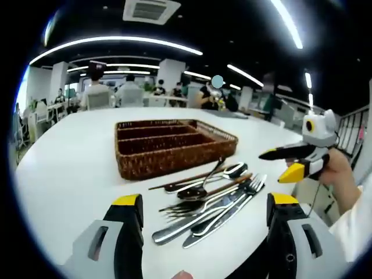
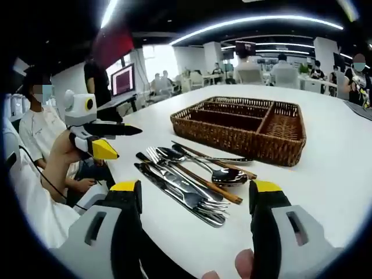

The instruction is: Arrange the knives, forks, and spoons in their matching storage slots by inserting each utensil handle-first until every utensil is classified and aligned in the correct compartment

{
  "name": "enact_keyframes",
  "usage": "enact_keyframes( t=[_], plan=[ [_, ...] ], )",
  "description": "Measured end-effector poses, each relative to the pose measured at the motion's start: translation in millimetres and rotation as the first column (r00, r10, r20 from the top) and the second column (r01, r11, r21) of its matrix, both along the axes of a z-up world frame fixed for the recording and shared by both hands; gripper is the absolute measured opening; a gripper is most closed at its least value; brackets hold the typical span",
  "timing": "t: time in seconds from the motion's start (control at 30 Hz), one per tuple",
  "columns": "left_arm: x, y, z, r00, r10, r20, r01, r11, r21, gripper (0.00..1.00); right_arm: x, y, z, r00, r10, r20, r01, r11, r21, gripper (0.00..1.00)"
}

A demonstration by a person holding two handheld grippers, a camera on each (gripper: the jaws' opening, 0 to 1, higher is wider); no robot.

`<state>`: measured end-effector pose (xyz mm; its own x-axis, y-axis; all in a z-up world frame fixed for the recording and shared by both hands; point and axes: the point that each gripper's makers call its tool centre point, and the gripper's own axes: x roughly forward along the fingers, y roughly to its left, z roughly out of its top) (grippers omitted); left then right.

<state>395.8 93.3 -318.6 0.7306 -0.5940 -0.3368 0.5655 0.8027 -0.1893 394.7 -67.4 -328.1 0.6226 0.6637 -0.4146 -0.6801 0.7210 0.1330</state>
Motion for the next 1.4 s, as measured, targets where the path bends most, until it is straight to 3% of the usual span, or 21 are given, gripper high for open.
enact_keyframes(
  t=[1.4],
  plan=[
    [-1.1,-1.8,-0.3,1.0,-0.007,-0.001,0.007,1.0,0.003,0.88,0.0,0.4,0.6,1.0,-0.004,0.002,0.004,1.0,0.005,0.78]
  ],
)
